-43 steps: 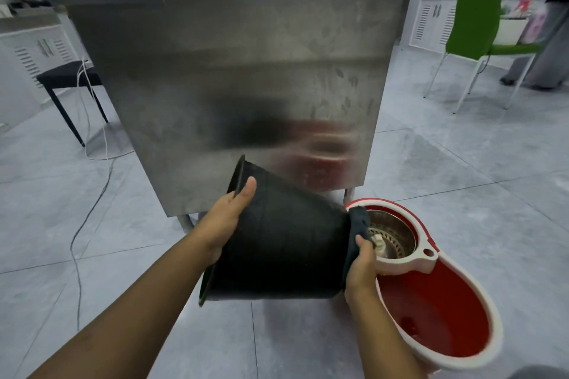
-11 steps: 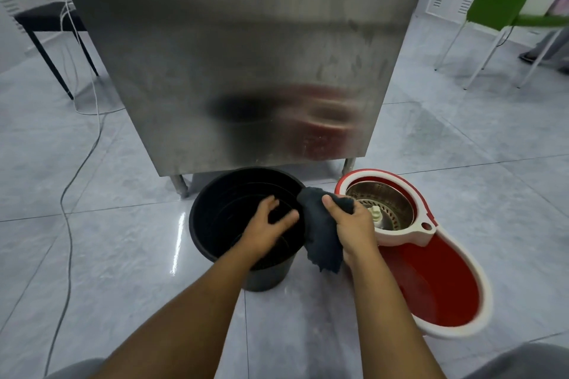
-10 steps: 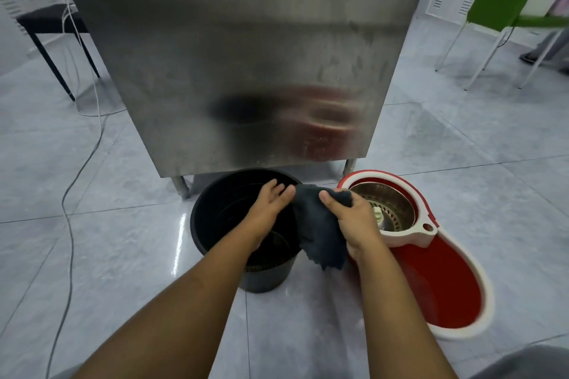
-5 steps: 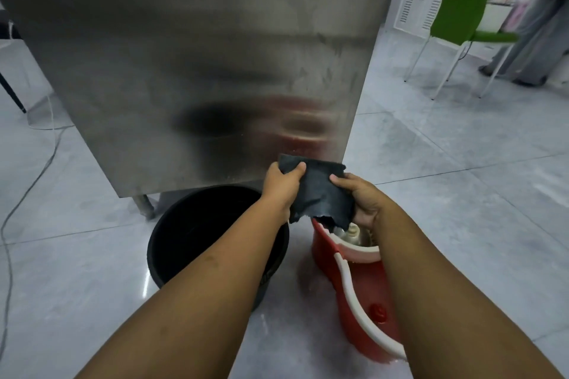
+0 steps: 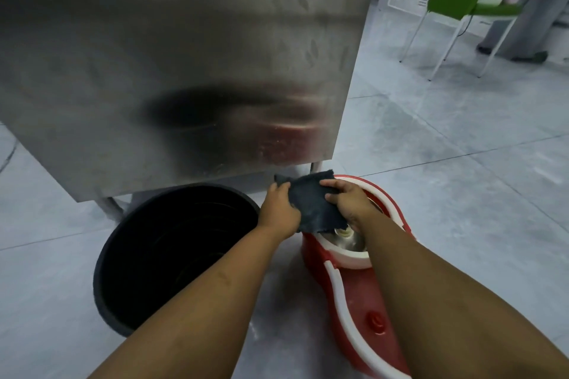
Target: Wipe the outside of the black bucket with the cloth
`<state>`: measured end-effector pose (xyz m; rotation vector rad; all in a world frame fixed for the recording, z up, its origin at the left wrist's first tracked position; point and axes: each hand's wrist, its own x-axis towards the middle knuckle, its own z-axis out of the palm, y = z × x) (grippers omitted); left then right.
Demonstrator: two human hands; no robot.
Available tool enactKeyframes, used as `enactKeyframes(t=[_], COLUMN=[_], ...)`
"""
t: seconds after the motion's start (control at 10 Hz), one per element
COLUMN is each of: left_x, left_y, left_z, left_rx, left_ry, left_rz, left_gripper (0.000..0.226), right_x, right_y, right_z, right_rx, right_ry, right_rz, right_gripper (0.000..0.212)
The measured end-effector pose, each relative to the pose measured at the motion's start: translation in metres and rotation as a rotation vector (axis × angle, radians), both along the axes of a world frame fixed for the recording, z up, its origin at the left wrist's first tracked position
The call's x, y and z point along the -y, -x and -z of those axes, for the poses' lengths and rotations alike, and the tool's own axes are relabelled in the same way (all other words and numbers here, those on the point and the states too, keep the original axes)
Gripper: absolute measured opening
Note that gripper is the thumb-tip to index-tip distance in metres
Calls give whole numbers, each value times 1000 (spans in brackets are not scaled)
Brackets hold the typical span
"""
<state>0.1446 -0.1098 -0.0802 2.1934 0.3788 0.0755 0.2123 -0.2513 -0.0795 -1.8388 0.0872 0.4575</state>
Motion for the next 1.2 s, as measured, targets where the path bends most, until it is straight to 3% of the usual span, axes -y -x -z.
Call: enactKeyframes(t=[0.1,0.2,0.3,0.4,0.5,0.7,0.8,1.0,1.1,1.2], left_x=[9,14,23,26,29,30,30,38,12,-17], left_y=[-3,-8,-13,-15,-17,-17,-15,11,37,50], left_z=[21,33,44,52,56,69,65,6,-56,-86], left_rx=[-107,-197,-394,-480,-539,-583,-597,-339,-61,19], left_ry=[-175,-156,-34,-79,-95,-18,12,-170,-337,-435], left_rz=[74,49,-68,-73,-59,-36,-56,71,148,143], left_gripper=[59,64,84,108,116,110,115,98,77,69], right_x=[-6,-5,-6,-9,-11,-20,-18,-16,-21,-30], right_y=[-2,-3,-6,-10,-13,-9,-8,12,20,31], right_z=[10,20,31,40,56,61,56,18,-31,-60], right_rx=[66,42,-3,75,158,-56,-7,245,400,531], right_ry=[144,213,337,472,579,928,1008,1197,927,785], right_rz=[-72,-137,-217,-255,-257,-416,-506,-528,-318,-252], right_gripper=[44,44,43,46,50,64,61,68,47,22])
